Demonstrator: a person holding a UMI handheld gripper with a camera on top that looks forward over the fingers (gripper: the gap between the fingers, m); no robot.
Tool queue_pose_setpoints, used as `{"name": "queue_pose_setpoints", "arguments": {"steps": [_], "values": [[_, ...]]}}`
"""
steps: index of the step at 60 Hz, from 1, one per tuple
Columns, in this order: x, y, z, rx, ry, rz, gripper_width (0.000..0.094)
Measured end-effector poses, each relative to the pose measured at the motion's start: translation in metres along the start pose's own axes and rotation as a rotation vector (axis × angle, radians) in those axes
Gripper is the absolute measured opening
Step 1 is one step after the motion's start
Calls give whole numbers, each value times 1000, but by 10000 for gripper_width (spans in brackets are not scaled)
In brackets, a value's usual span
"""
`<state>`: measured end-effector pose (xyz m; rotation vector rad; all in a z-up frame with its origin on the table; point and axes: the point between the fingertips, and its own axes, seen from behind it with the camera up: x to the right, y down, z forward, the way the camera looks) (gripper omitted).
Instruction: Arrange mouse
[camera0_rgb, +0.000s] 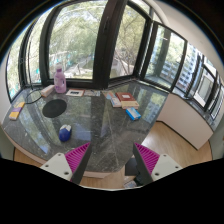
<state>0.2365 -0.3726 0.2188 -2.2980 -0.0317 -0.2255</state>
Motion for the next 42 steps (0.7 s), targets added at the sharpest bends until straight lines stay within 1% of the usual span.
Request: {"name": "queue_pose_setpoints", "arguments": {"steps": [15,22,28,35,42], "values": [[-3,21,-8,-12,49,33,850],[-11,47,-13,-18,82,61,851],[-31,77,-14,-20,90,84,851],[-69,115,-8,-39,64,116,851],[-126,135,3,-55,-2,157,850]]}}
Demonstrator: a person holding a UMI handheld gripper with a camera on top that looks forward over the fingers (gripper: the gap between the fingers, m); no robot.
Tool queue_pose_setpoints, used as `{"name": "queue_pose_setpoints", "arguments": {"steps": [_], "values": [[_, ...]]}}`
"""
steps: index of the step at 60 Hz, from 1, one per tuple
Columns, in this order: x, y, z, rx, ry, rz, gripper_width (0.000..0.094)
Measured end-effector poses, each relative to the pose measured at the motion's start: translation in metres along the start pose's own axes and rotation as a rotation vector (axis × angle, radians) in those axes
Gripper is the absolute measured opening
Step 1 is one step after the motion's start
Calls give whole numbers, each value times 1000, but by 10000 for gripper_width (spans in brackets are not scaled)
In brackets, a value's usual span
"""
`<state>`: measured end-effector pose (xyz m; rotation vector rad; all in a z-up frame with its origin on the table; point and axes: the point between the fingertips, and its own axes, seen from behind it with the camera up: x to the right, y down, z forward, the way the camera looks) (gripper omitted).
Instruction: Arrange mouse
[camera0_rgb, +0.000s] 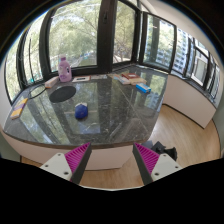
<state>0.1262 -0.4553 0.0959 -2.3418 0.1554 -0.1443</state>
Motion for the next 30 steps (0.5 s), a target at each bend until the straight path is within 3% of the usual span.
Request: {"name": "queue_pose_setpoints", "arguments": {"steps": [15,30], "values": [[-103,-17,58,65,-111,-17,855],[-152,-75,158,114,-129,-49,852]]}}
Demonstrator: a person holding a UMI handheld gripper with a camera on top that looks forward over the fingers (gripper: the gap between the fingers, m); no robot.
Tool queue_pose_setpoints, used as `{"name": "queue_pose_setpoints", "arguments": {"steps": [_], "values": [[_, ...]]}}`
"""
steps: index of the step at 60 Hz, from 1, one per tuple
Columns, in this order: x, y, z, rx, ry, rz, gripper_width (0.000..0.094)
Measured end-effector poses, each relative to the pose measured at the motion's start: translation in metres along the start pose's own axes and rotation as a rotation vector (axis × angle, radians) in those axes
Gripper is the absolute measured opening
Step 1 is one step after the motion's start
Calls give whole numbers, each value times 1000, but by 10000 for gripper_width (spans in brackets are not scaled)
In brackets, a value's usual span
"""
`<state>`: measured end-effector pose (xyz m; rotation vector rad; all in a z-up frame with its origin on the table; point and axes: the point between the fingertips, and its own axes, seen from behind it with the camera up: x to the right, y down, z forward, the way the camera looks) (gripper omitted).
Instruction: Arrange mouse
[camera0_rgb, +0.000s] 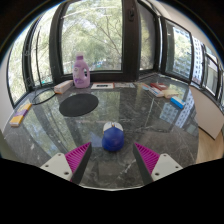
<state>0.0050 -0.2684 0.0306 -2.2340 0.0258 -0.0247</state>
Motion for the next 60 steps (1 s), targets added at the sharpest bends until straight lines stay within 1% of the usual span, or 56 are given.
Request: {"name": "queue_pose_setpoints", "arguments": {"steps": [7,12,15,20,26,35,39,49,53,60], "values": [[3,-11,48,-7,12,-5,844],[3,-15,73,-17,10,1,807],[3,-16,82,-25,7,0,733],[4,-15,92,-39,4,16,523],[3,-16,92,-33,-10,10,488],[3,-17,92,-22,1,-11,398],[3,-17,92,-20,11,2,374],[8,-23,89,-20,75,24,373],[13,-37,82,5,111,44,373],[32,-79,62,65,212,86,373]]}}
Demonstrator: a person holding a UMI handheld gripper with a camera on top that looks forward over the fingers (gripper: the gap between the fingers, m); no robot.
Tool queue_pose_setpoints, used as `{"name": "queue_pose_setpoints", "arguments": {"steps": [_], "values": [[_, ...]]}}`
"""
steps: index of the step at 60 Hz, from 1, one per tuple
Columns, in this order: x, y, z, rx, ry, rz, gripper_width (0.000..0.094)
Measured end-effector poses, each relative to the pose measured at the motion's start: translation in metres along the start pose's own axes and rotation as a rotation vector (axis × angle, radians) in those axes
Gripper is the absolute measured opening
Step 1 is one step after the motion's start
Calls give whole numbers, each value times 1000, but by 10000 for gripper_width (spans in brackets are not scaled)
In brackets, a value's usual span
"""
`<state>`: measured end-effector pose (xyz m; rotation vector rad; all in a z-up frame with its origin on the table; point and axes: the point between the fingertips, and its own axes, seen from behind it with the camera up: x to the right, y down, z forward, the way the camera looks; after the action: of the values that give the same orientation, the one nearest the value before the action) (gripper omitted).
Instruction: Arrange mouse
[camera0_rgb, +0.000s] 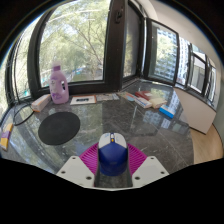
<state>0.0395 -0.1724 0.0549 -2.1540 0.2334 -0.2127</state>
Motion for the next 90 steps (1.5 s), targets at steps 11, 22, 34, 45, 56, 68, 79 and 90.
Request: {"name": "queue_pose_setpoints", "arguments": {"steps": [11,22,34,45,56,68,79,90], "values": [[18,-124,-22,189,121,26,372],[-53,-230,-28,344,48,5,371],[-172,-191,52,197,-152,-37,371],[-238,-78,128,-44,-236,-100,402],[-250,-31,143,-156,-264,-104,513],[-237,-53,106,-109,-213,-139,840],[-227,-72,28,-60,-166,-149,857],[-220,-74,-49,-16,-117,-127,855]]}}
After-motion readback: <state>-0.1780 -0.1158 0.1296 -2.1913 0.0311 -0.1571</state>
